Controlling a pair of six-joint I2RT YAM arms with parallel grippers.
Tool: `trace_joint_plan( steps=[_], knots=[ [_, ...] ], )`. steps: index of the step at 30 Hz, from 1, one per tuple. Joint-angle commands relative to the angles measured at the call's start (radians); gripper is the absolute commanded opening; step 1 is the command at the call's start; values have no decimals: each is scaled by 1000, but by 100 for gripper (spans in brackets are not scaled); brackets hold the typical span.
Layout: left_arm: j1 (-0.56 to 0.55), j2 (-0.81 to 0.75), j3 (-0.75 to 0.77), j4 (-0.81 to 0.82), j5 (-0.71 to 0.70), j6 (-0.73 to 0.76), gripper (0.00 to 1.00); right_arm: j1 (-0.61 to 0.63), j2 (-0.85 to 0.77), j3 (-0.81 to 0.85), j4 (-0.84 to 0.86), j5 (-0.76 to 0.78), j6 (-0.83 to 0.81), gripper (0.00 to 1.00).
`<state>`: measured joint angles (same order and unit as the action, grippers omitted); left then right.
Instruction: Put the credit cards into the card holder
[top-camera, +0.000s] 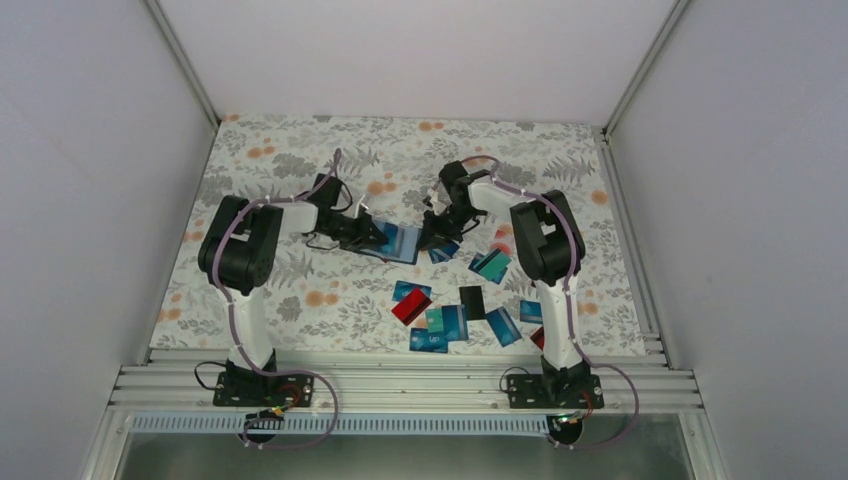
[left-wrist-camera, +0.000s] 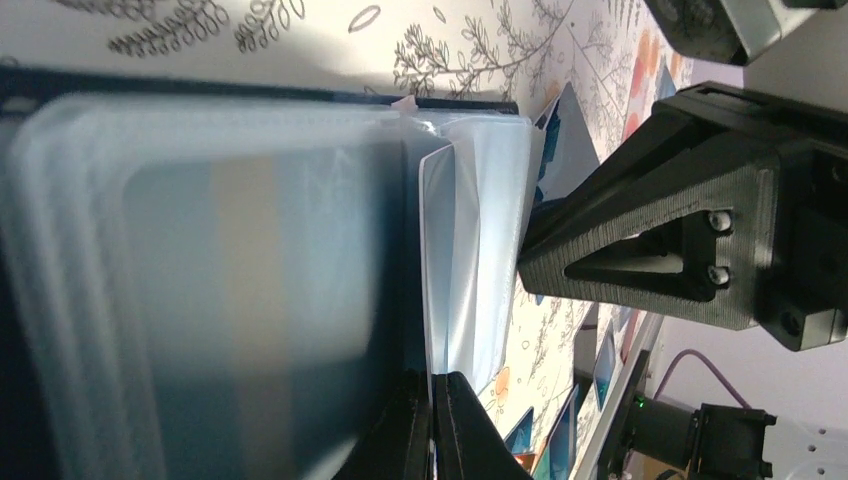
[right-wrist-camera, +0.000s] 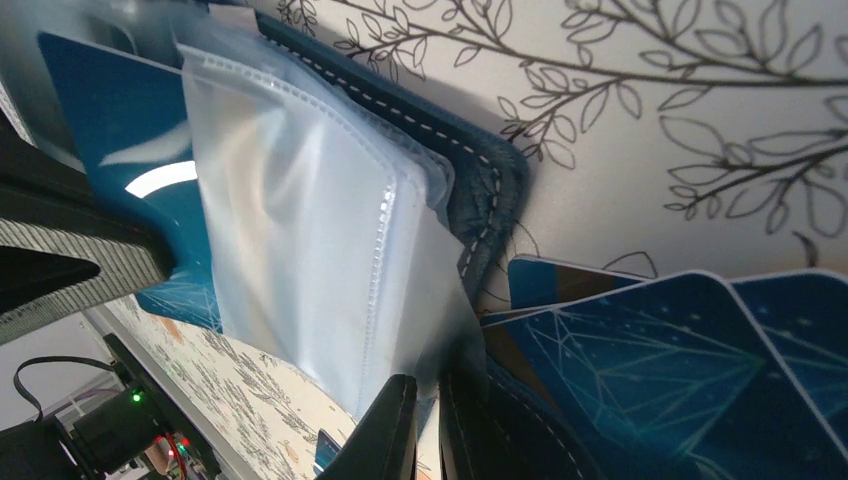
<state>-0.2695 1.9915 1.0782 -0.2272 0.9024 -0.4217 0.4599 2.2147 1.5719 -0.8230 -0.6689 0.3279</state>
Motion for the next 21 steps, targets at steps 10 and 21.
trace_joint_plan(
  steps=[10,21],
  knots=[
    [-24,46,-19,-27,11,34,2,7,36,-36,2,45,-19,6],
    [-61,60,-11,57,-14,-89,2,8,38,-39,15,23,-10,6]
  ],
)
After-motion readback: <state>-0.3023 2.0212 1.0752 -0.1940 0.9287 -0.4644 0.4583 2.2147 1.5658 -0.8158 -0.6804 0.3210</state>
